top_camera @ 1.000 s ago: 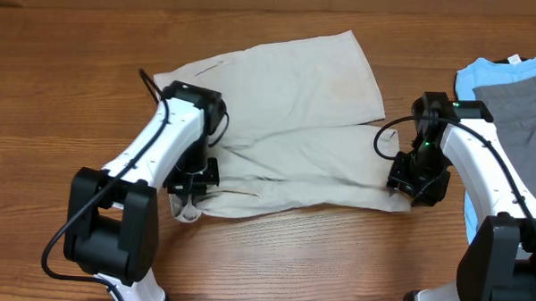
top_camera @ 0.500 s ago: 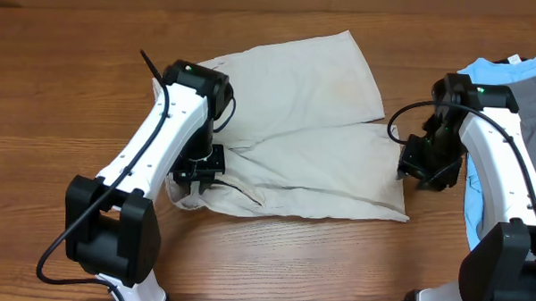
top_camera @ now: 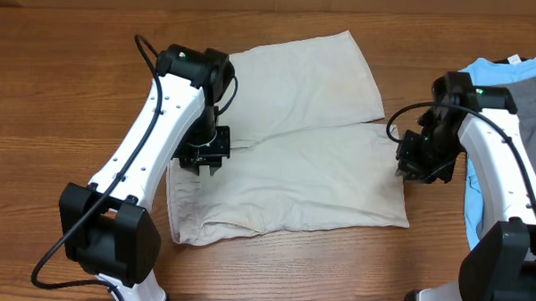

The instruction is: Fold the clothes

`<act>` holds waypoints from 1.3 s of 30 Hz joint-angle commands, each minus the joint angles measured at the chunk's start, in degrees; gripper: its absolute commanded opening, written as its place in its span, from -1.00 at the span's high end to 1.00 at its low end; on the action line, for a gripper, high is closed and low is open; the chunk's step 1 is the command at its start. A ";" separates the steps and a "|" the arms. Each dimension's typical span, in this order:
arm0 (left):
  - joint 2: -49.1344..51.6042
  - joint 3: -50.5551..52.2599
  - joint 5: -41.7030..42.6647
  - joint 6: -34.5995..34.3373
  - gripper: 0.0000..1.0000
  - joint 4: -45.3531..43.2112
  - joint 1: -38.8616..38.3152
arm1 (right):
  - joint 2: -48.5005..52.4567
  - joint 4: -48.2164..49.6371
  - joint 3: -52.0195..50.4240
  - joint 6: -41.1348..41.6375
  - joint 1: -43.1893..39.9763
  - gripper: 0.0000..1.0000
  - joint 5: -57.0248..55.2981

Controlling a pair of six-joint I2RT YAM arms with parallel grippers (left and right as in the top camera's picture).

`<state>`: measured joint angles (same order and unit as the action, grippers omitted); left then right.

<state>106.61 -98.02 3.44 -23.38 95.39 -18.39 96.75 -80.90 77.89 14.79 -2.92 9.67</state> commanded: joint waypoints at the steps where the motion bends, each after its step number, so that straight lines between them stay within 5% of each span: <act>1: -1.27 -1.33 0.20 1.51 0.61 -3.04 -0.17 | -0.61 2.19 -3.54 0.02 0.20 0.75 1.66; 8: -1.25 1.14 0.68 -1.55 0.89 -7.61 -0.85 | -0.52 10.54 -13.60 0.72 0.70 0.85 2.08; 25: -1.25 29.16 6.93 -3.89 0.91 -25.14 -4.35 | -0.50 21.77 -25.44 9.31 -1.36 0.92 -1.16; 39: -1.25 34.56 9.90 -5.95 0.91 -31.91 -11.78 | -0.50 22.75 -25.44 13.79 -1.36 0.92 -7.72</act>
<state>106.61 -63.90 11.68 -27.33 63.77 -28.16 96.75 -58.70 52.80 27.27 -4.05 3.53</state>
